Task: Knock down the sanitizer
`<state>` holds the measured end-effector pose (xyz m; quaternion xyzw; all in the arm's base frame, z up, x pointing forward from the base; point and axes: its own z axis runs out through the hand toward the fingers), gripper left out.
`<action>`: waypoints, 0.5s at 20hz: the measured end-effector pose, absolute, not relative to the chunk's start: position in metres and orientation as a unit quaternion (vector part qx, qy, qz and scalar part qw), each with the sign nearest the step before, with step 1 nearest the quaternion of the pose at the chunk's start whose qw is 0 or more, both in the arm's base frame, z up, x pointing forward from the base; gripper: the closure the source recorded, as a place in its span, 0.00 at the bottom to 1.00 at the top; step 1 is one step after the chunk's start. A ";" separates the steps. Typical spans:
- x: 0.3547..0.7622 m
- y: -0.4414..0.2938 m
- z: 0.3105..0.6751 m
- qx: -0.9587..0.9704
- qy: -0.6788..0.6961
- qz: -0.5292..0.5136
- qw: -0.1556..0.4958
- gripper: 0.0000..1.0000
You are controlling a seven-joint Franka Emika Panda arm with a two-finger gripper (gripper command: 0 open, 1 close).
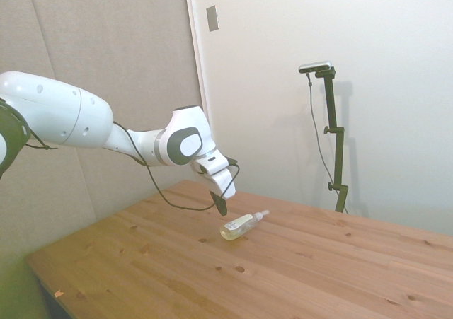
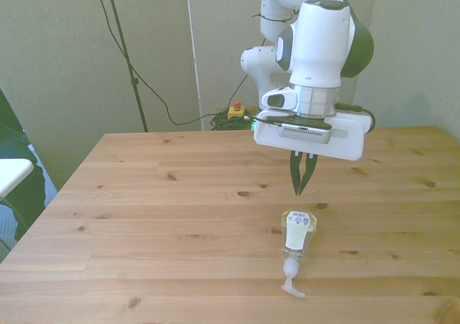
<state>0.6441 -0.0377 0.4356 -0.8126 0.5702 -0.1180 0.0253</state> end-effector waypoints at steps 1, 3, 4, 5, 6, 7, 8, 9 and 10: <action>0.648 -0.041 0.437 -0.810 0.573 -0.121 0.028 1.00; 0.654 -0.047 0.438 -0.805 0.579 -0.124 0.032 1.00; 0.656 -0.049 0.439 -0.802 0.583 -0.125 0.036 1.00; 0.659 -0.051 0.439 -0.801 0.585 -0.125 0.038 1.00; 0.661 -0.052 0.439 -0.799 0.587 -0.125 0.039 1.00; 0.663 -0.052 0.439 -0.799 0.587 -0.125 0.041 1.00; 0.664 -0.052 0.438 -0.799 0.587 -0.124 0.041 1.00; 0.664 -0.050 0.437 -0.800 0.586 -0.122 0.041 1.00; 0.663 -0.047 0.436 -0.802 0.584 -0.121 0.041 1.00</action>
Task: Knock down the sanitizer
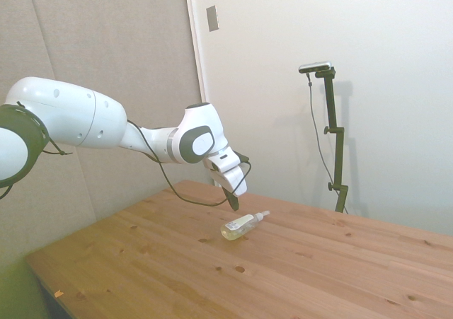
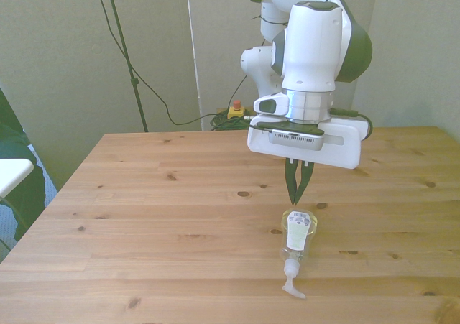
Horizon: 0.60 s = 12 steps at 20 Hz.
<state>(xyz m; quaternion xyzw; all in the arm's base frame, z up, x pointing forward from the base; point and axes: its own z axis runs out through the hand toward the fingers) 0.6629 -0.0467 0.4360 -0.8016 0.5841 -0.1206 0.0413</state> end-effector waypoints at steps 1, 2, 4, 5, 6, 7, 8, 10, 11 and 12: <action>0.661 -0.043 0.436 -0.804 0.581 -0.119 0.041 1.00; 0.659 -0.038 0.436 -0.807 0.578 -0.117 0.041 0.00; 0.650 -0.030 0.437 -0.812 0.571 -0.112 0.040 0.00; 0.644 -0.027 0.439 -0.815 0.568 -0.110 0.040 0.00; 0.637 -0.024 0.440 -0.817 0.565 -0.108 0.040 0.00; 0.631 -0.022 0.442 -0.819 0.562 -0.105 0.040 0.00; 0.624 -0.020 0.443 -0.821 0.560 -0.102 0.040 0.00; 0.610 -0.017 0.444 -0.825 0.556 -0.094 0.039 0.00; 0.604 -0.016 0.445 -0.826 0.554 -0.091 0.039 0.00; 0.599 -0.015 0.444 -0.828 0.552 -0.089 0.039 0.00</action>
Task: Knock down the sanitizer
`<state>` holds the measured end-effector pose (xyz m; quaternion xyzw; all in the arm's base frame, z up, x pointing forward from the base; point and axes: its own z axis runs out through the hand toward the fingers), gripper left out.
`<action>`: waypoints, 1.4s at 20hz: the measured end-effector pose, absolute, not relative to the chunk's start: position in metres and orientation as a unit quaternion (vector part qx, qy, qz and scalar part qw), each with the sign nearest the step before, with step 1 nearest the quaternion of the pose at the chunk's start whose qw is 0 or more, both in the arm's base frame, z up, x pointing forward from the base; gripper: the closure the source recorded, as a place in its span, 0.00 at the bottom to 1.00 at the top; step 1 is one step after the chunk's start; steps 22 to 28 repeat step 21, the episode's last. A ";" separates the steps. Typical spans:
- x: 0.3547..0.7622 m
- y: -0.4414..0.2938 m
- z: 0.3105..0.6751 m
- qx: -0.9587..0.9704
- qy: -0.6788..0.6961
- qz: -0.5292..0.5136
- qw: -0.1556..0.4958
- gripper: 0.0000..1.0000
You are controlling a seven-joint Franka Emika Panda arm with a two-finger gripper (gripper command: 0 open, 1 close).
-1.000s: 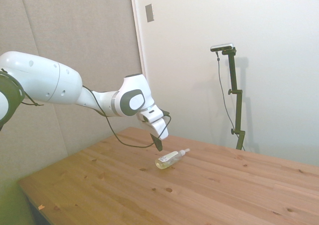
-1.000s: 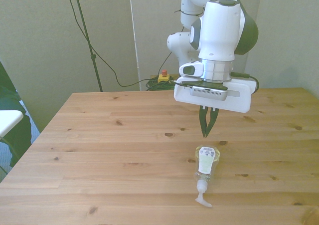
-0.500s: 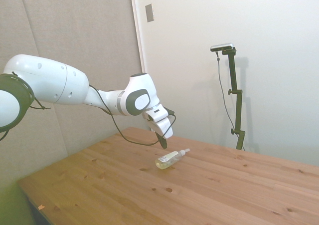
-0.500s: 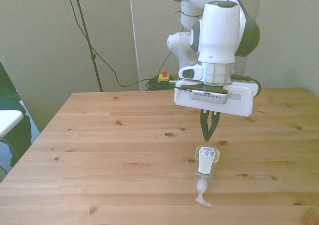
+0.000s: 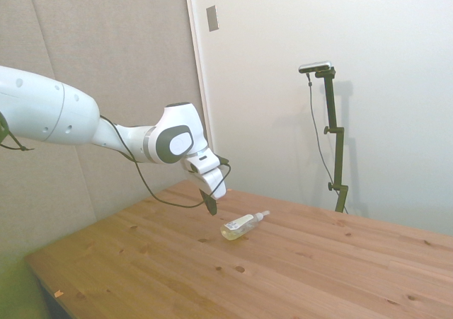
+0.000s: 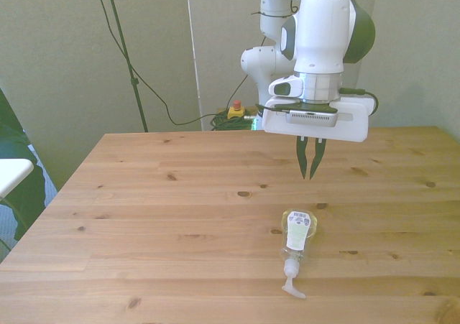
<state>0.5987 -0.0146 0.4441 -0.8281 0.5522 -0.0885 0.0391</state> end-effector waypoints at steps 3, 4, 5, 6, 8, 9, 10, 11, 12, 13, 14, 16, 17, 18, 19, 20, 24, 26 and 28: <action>0.582 -0.010 0.441 -0.832 0.547 -0.081 0.036 0.00; 0.577 -0.008 0.441 -0.833 0.546 -0.079 0.036 0.00; 0.571 -0.006 0.440 -0.835 0.544 -0.077 0.035 0.00; 0.566 -0.003 0.439 -0.836 0.542 -0.076 0.034 0.00; 0.556 0.002 0.438 -0.839 0.539 -0.073 0.033 0.00; 0.550 0.005 0.438 -0.840 0.537 -0.071 0.032 0.00; 0.545 0.007 0.437 -0.842 0.534 -0.070 0.031 0.00; 0.540 0.010 0.436 -0.843 0.533 -0.068 0.030 0.00; 0.534 0.012 0.434 -0.844 0.531 -0.066 0.029 0.00; 0.530 0.014 0.433 -0.846 0.529 -0.064 0.027 0.00; 0.526 0.016 0.431 -0.847 0.528 -0.062 0.026 0.00; 0.520 0.018 0.427 -0.848 0.526 -0.059 0.023 0.00; 0.518 0.020 0.426 -0.849 0.525 -0.059 0.023 0.00; 0.516 0.021 0.425 -0.850 0.524 -0.058 0.022 0.00; 0.515 0.021 0.424 -0.850 0.523 -0.057 0.022 0.00; 0.514 0.022 0.424 -0.850 0.523 -0.057 0.021 0.00; 0.514 0.022 0.424 -0.851 0.522 -0.057 0.021 0.00; 0.514 0.022 0.424 -0.851 0.522 -0.057 0.021 0.00; 0.514 0.022 0.424 -0.851 0.522 -0.057 0.021 0.00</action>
